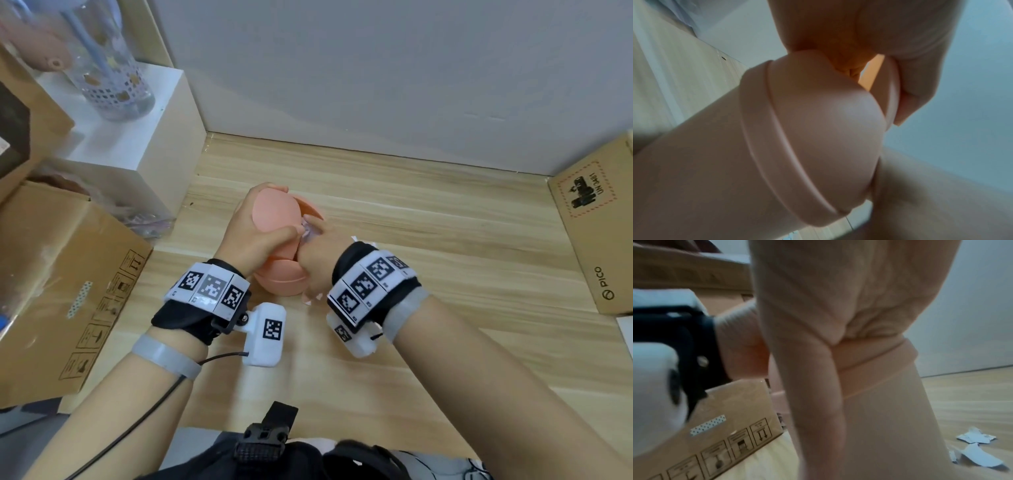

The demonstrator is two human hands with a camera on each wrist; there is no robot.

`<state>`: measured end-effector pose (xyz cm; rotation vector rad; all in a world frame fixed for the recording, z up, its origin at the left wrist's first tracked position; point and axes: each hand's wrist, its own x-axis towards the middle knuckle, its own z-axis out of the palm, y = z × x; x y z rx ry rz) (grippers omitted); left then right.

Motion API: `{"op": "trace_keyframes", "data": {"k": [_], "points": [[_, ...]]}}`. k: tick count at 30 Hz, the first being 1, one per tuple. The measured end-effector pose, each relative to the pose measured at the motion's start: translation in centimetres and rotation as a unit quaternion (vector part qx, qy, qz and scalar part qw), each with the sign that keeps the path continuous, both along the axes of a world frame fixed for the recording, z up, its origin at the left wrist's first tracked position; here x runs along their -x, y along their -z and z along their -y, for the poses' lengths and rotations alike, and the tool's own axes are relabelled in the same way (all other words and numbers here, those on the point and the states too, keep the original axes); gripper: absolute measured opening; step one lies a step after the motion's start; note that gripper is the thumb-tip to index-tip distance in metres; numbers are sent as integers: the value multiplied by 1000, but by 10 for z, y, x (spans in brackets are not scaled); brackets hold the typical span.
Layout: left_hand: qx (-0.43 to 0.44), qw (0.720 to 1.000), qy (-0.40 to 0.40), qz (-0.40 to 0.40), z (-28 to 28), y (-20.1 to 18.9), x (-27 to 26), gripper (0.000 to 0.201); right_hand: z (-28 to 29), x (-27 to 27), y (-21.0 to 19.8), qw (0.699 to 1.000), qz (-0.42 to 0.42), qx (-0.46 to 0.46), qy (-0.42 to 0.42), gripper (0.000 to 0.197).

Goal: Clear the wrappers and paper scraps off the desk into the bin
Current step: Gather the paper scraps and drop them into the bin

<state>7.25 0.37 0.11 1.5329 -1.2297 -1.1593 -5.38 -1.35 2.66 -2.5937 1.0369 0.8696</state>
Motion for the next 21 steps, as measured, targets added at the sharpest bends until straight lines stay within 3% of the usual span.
{"op": "trace_keyframes", "data": {"k": [3, 7, 10, 12, 15, 17, 18, 19, 21], "points": [[0, 1000, -8, -1, 1, 0, -2, 63, 7, -8, -2, 995, 56, -37, 71, 61], [7, 1000, -12, 5, 1, 1, -2, 60, 12, 0, 15, 1000, -11, -1, -13, 55], [12, 1000, -25, 0, 2, 0, -1, 59, 5, 24, 17, 984, 157, 81, -24, 29], [17, 999, -26, -5, 2, 0, 0, 59, 0, 46, 18, 945, 313, 82, 39, 31], [12, 1000, -25, -12, 1, -2, 0, 61, -5, 85, 38, 817, 523, 32, 240, 38], [14, 999, -28, -8, 1, -2, 1, 60, -13, 109, 56, 723, 570, 13, 390, 46], [15, 999, -29, -7, 1, -2, 1, 59, -19, 121, 67, 695, 558, 3, 453, 54], [16, 999, -31, -9, 1, -1, 2, 57, -27, 133, 79, 687, 528, -10, 500, 64], [16, 999, -32, -11, 1, 0, 1, 55, -45, 156, 104, 718, 438, -38, 539, 92]]}}
